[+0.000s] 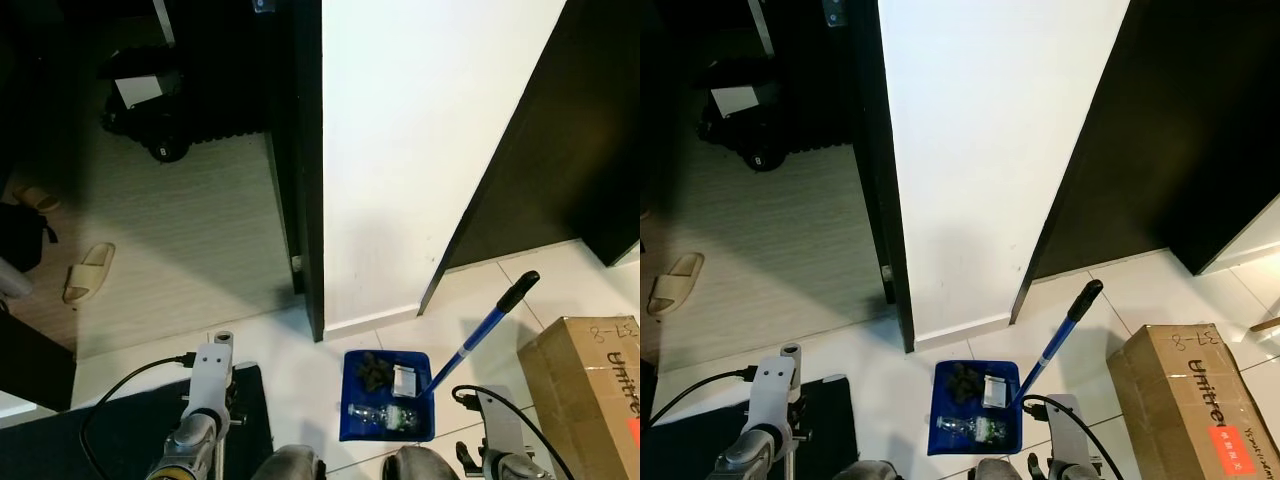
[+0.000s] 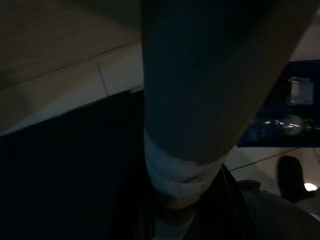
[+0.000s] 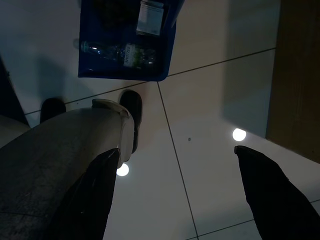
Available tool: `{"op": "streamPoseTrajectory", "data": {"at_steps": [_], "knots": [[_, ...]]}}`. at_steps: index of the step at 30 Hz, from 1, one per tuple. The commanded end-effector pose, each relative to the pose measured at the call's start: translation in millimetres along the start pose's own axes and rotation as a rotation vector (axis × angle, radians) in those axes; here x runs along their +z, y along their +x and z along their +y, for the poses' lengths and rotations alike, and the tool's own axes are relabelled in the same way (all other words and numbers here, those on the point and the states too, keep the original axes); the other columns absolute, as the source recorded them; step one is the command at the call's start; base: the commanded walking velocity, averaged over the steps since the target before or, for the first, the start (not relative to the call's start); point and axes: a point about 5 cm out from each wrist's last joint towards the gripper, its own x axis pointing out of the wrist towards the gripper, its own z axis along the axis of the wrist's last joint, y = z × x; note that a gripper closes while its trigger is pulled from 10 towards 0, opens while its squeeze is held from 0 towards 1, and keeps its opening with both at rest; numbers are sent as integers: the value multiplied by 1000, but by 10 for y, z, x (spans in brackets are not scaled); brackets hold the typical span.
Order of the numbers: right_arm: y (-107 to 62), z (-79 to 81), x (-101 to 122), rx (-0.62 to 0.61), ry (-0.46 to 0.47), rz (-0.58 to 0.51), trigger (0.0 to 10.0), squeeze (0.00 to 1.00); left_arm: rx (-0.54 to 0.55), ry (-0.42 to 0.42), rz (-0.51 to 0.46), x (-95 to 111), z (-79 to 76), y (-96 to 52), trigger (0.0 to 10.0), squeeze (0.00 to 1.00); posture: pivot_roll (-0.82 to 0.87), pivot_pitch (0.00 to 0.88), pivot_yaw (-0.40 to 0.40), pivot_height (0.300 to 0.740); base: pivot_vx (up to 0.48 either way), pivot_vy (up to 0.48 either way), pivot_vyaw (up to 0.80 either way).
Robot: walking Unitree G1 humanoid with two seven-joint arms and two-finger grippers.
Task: Sweep floor
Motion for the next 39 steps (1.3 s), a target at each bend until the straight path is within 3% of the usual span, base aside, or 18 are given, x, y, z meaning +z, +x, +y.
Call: {"op": "streamPoseTrajectory", "data": {"at_steps": [1, 7, 10, 31, 39], "knots": [[-6, -9, -42, -4, -4, 15, 10000, 0, -44, -13, -17, 27, -67, 14, 10000, 0, 59, 0, -12, 740, 0, 0, 0], [-6, -10, -44, -4, -6, 16, 10000, 0, 62, 80, 25, -1, 9, 11, 10000, 0, 58, 0, -12, 740, 0, 0, 0], [-6, -3, -44, -4, -6, 15, 10000, 0, 189, 187, 113, -54, 92, 6, 10000, 0, 55, 0, -9, 740, 0, 0, 0], [-6, -1, -46, -9, 1, 13, 10000, 0, 206, 196, 130, -53, 87, 12, 10000, 0, 48, 0, -8, 740, 0, 0, 0], [-8, -15, -48, -10, -1, 12, 10000, 0, 228, 237, 136, -43, 100, 15, 10000, 0, 48, 0, -11, 740, 0, 0, 0]]}}
